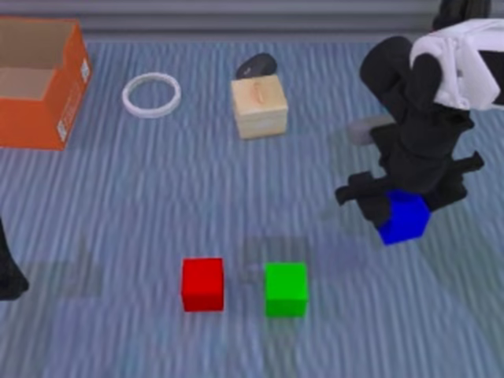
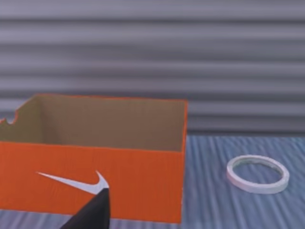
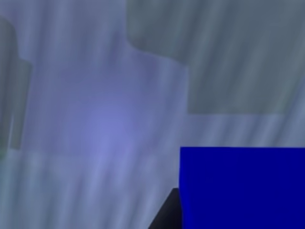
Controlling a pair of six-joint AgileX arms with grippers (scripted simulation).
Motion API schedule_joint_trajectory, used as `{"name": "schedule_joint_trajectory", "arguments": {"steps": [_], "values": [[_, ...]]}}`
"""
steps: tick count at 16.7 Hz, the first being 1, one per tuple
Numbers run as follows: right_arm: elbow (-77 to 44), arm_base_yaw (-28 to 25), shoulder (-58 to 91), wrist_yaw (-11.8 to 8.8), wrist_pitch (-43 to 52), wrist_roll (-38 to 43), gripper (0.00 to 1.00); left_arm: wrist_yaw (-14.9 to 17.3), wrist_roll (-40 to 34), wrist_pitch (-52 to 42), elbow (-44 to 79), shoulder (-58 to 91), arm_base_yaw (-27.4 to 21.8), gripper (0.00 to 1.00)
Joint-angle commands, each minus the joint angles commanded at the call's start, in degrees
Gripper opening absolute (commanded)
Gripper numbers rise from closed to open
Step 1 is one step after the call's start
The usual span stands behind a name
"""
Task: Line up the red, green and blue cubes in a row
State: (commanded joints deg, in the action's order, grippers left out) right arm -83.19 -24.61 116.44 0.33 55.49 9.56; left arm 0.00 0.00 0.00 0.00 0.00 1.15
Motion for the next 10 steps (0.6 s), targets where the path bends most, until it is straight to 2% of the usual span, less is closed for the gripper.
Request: {"name": "schedule_joint_trajectory", "arguments": {"steps": [6, 10], "values": [[-0.1, -0.4, -0.3, 0.0, 0.4, 0.9, 0.0, 0.0, 0.0, 0.0, 0.0, 0.0, 0.0, 1.0], [1.1, -4.8, -1.8, 0.1, 1.4, 9.6, 0.0, 0.0, 0.0, 0.0, 0.0, 0.0, 0.0, 1.0]]}}
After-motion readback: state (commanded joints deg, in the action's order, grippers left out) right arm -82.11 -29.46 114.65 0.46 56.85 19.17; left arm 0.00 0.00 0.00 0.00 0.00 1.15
